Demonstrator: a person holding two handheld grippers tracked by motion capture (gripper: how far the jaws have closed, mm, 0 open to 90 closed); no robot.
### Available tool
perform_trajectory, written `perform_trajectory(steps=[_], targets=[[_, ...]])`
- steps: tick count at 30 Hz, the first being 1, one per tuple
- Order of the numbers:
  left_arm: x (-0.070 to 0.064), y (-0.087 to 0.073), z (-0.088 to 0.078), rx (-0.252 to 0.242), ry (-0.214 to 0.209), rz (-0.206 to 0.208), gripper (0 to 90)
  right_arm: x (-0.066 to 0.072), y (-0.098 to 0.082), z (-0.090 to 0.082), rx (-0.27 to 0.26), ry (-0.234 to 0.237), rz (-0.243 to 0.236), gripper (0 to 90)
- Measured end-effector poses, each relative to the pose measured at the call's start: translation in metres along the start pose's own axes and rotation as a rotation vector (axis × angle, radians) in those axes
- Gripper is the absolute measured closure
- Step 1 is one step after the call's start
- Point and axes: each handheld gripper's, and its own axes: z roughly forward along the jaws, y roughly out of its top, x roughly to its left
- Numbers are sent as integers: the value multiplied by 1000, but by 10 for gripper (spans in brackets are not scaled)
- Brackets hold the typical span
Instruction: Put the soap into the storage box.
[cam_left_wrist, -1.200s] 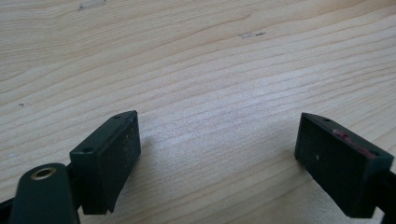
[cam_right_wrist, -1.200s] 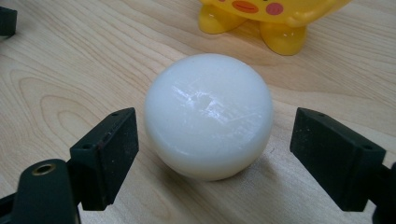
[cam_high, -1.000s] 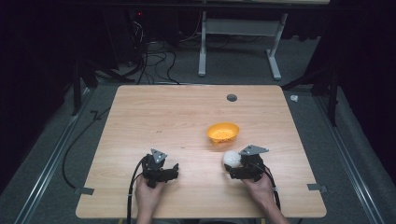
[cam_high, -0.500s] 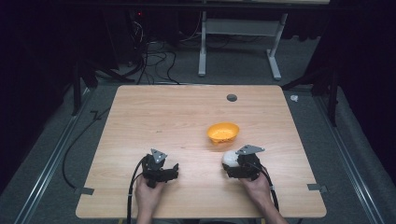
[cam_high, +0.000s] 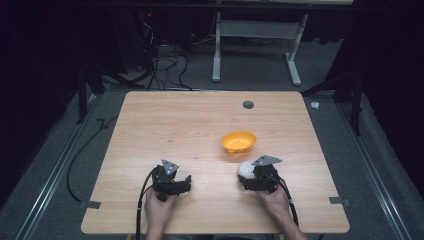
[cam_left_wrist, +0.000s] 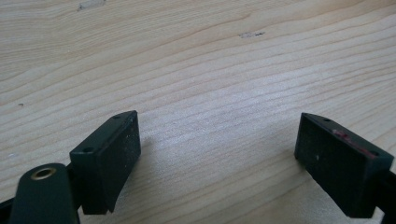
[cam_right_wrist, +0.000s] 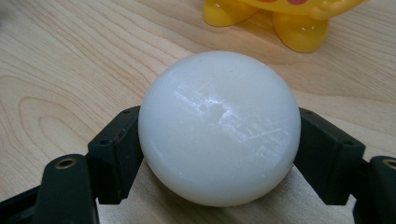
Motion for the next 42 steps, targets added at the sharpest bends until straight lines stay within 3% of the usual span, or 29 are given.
perform_trajectory(steps=[18,23,42], targets=[[0,0,0,0,0,0,147,4,1,0,5,-19,14,244],[0,0,0,0,-1,-1,148,6,2,1,3,-10,-3,245],[0,0,0,0,-1,0,147,7,6,-6,-9,8,2,246]])
